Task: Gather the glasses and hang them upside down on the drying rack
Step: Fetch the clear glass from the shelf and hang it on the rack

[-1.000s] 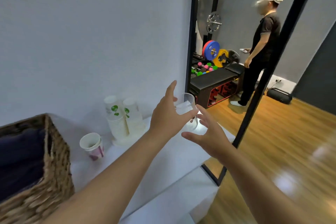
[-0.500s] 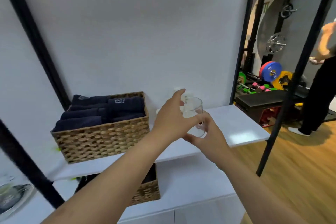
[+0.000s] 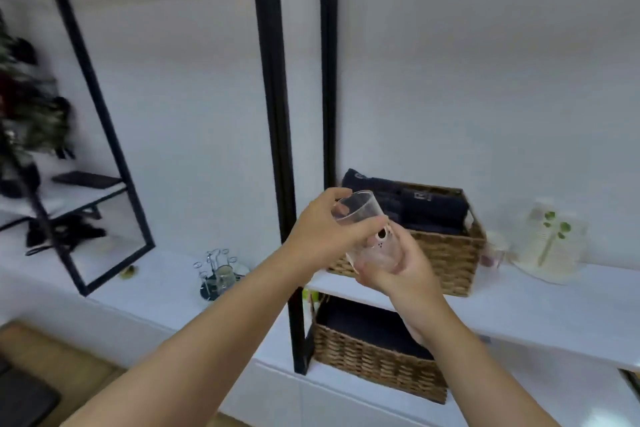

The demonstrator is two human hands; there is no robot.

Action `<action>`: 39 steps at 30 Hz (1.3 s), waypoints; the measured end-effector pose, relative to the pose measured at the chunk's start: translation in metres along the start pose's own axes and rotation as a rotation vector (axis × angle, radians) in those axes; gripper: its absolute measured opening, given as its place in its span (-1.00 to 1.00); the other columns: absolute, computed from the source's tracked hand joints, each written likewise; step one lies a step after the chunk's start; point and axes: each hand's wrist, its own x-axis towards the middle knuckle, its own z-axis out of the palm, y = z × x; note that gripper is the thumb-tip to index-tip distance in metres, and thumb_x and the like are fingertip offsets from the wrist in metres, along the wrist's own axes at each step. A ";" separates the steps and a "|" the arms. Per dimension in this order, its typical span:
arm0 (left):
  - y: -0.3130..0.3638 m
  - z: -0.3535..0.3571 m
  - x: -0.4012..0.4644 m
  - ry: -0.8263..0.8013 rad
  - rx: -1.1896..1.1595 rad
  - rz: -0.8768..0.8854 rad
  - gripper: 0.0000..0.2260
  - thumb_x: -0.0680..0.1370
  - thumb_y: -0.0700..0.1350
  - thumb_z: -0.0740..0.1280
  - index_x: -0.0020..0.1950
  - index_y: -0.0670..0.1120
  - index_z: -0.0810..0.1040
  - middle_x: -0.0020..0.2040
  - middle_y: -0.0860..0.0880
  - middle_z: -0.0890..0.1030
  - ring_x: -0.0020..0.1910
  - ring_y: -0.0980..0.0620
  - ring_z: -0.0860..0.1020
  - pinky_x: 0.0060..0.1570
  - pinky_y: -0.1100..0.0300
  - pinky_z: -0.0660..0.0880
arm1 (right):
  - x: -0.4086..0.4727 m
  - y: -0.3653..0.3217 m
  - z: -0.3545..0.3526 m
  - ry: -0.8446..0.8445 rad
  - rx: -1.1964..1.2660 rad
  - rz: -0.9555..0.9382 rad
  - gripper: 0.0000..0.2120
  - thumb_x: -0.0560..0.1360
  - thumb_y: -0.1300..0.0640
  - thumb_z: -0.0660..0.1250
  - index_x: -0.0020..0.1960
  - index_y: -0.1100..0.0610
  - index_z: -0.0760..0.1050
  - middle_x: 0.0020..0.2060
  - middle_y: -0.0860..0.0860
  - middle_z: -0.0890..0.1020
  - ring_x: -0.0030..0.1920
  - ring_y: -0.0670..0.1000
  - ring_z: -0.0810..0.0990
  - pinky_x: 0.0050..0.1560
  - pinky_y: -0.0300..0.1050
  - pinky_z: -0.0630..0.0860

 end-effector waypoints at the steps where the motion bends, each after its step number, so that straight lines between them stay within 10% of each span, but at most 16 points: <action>1: -0.010 -0.024 -0.001 0.023 0.002 -0.014 -0.31 0.33 0.25 0.59 0.40 0.15 0.48 0.16 0.16 0.56 0.13 0.11 0.62 0.09 -0.03 0.66 | 0.005 0.004 0.027 -0.030 0.043 0.006 -0.24 0.33 -0.02 0.69 0.41 -0.36 0.45 0.36 -0.22 0.58 0.33 -0.02 0.61 0.17 0.10 0.67; 7: -0.071 -0.166 0.009 0.124 -0.057 -0.107 -0.34 0.31 0.25 0.61 0.34 0.14 0.49 0.20 0.09 0.55 0.11 0.06 0.64 -0.08 0.07 0.70 | 0.043 0.024 0.181 -0.125 0.330 0.118 -0.27 0.37 0.12 0.62 0.45 -0.20 0.44 0.40 0.03 0.56 0.25 0.07 0.69 0.15 0.23 0.66; 17: -0.171 -0.336 0.043 0.183 -0.085 -0.176 -0.24 0.40 0.33 0.52 0.52 0.13 0.39 0.37 0.10 0.50 0.28 0.10 0.56 0.23 0.03 0.57 | 0.104 0.054 0.361 -0.117 0.591 0.267 -0.33 0.35 0.14 0.61 0.41 -0.05 0.49 0.31 0.20 0.55 0.30 0.20 0.65 0.22 0.36 0.61; 23: -0.235 -0.386 0.075 0.295 0.016 -0.166 -0.36 0.54 0.28 0.41 0.57 0.17 0.33 0.43 0.14 0.43 0.36 0.11 0.45 0.15 0.16 0.41 | 0.165 0.095 0.391 -0.102 0.379 0.275 -0.40 0.51 0.23 0.53 0.45 -0.14 0.44 0.08 0.12 0.63 0.19 0.10 0.71 0.25 0.24 0.62; 32: -0.352 -0.414 0.131 0.244 0.161 -0.317 -0.50 0.57 0.18 0.42 0.50 0.17 0.42 0.43 0.14 0.47 0.32 0.14 0.47 0.21 0.19 0.40 | 0.262 0.201 0.413 -0.092 0.001 0.307 -0.05 0.25 -0.12 0.68 0.52 -0.41 0.30 0.42 0.00 0.49 0.35 -0.01 0.58 0.33 0.03 0.53; 39: -0.419 -0.431 0.181 0.056 0.244 -0.281 -0.09 0.34 0.36 0.53 0.60 0.33 0.16 0.56 0.33 0.23 0.53 0.30 0.20 0.45 0.17 0.22 | 0.315 0.280 0.435 -0.120 -0.225 0.307 -0.08 0.37 -0.04 0.66 0.59 -0.26 0.26 0.28 -0.04 0.48 0.22 -0.07 0.59 0.05 -0.25 0.46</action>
